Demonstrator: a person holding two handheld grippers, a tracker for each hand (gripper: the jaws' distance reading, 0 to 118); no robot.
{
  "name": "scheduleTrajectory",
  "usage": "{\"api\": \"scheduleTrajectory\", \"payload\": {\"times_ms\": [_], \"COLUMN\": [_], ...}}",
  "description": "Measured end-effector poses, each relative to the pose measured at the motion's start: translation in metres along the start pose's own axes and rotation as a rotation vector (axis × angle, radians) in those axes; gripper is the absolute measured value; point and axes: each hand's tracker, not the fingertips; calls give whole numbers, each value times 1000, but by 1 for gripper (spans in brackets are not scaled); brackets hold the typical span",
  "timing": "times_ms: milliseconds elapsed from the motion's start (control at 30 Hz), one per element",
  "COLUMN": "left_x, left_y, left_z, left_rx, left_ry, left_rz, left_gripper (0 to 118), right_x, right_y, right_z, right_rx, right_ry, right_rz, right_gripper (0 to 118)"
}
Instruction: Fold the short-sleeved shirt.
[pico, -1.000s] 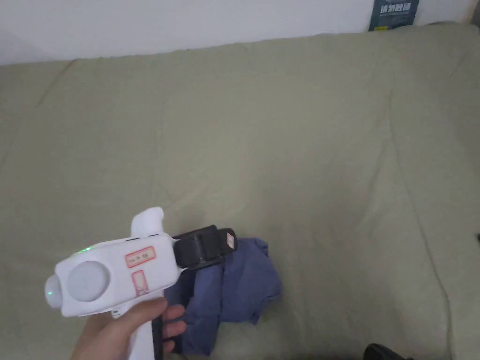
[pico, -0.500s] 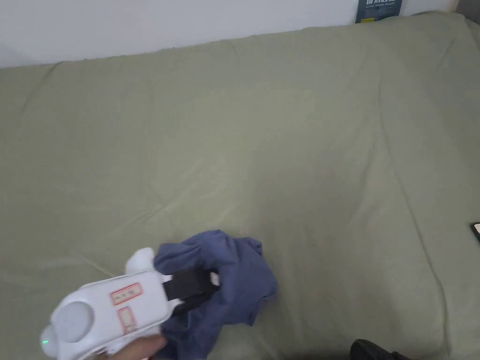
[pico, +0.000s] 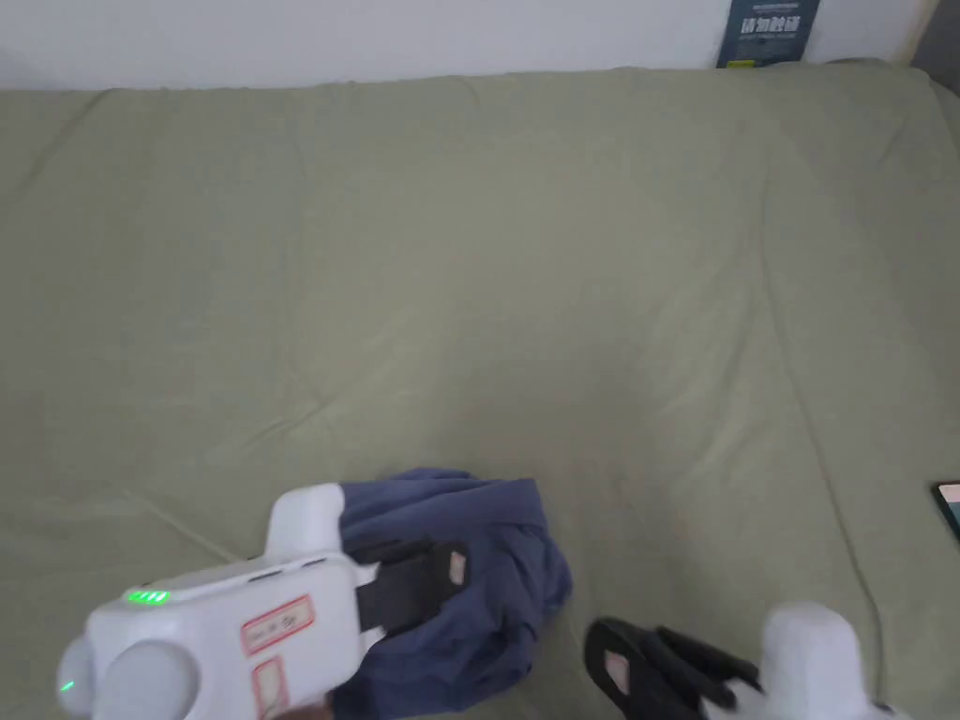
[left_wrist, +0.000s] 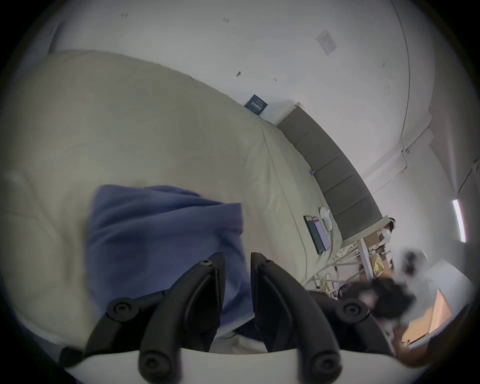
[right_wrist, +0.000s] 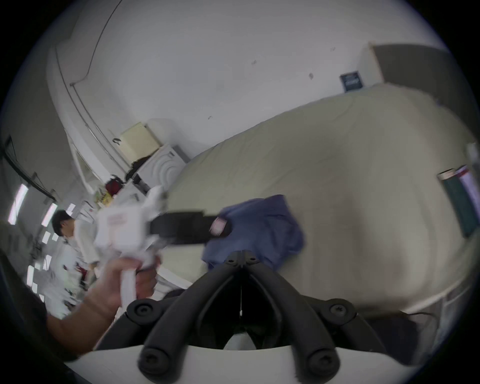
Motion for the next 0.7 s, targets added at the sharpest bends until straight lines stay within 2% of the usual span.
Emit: {"api": "scheduleTrajectory", "payload": {"times_ms": [67, 100, 133, 233, 267, 333, 400, 433, 500, 567, 633, 700], "left_x": [-14, -22, -31, -75, -94, -127, -159, -171, -182, -188, -176, -167], "left_y": [-6, -8, -10, -9, -8, -5, -3, -3, -4, -7, -1, 7], "left_z": [31, 45, 56, 75, 79, 73, 48, 32, -7, -45, -63, -90], "left_rx": [45, 83, 105, 146, 170, 168, 101, 55, -34, -123, -29, -126], "left_ry": [61, 103, 130, 139, 86, -1, -134, -212, -296, -344, -509, -490], "left_rz": [14, 22, 18, 81, 132, 251, 373, 415, 424, 377, 249, 276], "left_gripper": [23, 23, 31, 113, 118, 118, 118, 118, 118, 118, 118, 118], "right_x": [17, 29, 39, 69, 79, 94, 104, 105, 103, 102, 99, 99], "right_y": [13, 17, 19, 19, 16, 9, 5, 6, 4, 5, 5, 7], "right_z": [-49, -73, -92, -136, -147, -158, -152, -150, -148, -148, -148, -149], "right_rx": [-21, -11, -14, -154, -223, -284, -209, -202, -203, -204, -206, -208], "right_ry": [107, 127, 125, 92, 87, 23, 108, 106, 95, 95, 97, 93], "right_rz": [-113, -165, -193, -211, -217, -267, -375, -401, -366, -344, -333, -319], "right_gripper": [0, 0, 0, 0, 0, 0, 0, 0, 0, 0, 0, 0]}}
